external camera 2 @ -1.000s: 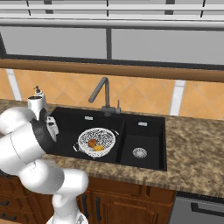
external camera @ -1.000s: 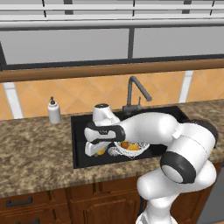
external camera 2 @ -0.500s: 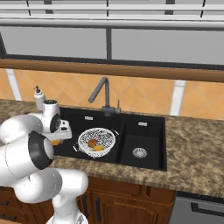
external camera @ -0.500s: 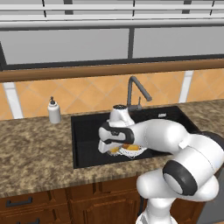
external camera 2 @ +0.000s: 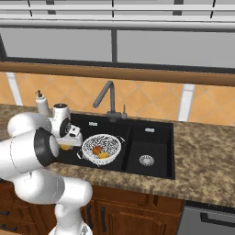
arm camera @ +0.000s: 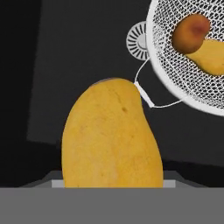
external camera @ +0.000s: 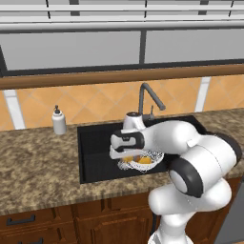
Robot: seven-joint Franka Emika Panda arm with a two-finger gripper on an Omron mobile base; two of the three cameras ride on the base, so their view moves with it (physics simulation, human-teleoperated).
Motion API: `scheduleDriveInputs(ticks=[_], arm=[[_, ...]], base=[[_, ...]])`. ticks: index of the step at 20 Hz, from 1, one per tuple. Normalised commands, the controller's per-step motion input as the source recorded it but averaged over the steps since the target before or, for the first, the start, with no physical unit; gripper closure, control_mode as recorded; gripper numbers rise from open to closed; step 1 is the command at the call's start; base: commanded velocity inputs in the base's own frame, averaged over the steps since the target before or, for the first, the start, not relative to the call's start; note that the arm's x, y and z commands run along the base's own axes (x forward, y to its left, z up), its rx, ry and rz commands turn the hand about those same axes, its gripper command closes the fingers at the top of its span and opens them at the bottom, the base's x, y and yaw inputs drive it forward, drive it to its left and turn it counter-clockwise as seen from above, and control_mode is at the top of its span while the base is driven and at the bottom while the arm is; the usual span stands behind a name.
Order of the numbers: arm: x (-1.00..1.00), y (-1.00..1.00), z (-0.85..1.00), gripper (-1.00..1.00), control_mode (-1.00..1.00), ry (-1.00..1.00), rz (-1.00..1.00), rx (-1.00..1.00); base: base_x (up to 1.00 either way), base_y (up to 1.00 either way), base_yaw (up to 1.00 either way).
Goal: Put the colander in the sink, put the peach, mango, mango in the colander, and turn on the sink faucet and pour water over the colander.
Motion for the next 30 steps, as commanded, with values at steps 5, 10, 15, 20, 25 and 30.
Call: scheduleDriveInputs(ticks=[5, 10, 15, 20, 25, 30], arm=[[0.45, -0.30, 0.00, 1.00, -1.00, 0.04, -0.26, -0.04], [0.23, -0.57, -0.16, 1.00, -1.00, 0.00, -0.22, -0.03], [0.20, -0.29, -0.28, 1.00, -1.00, 0.00, -0.21, -0.11], [0.26, -0.06, -0.40, 1.00, -1.00, 0.00, -0.15, -0.09], [0.41, -0.12, -0.29, 1.00, -1.00, 0.00, -0.02, 0.00], [0.51, -0.16, -0.27, 1.00, -1.00, 0.00, 0.00, 0.00]], base=[[0.00, 0.00, 0.00], [0.00, 0.00, 0.00], [0.00, 0.00, 0.00], [0.00, 0.00, 0.00], [0.00, 0.00, 0.00], [0.00, 0.00, 0.00]])
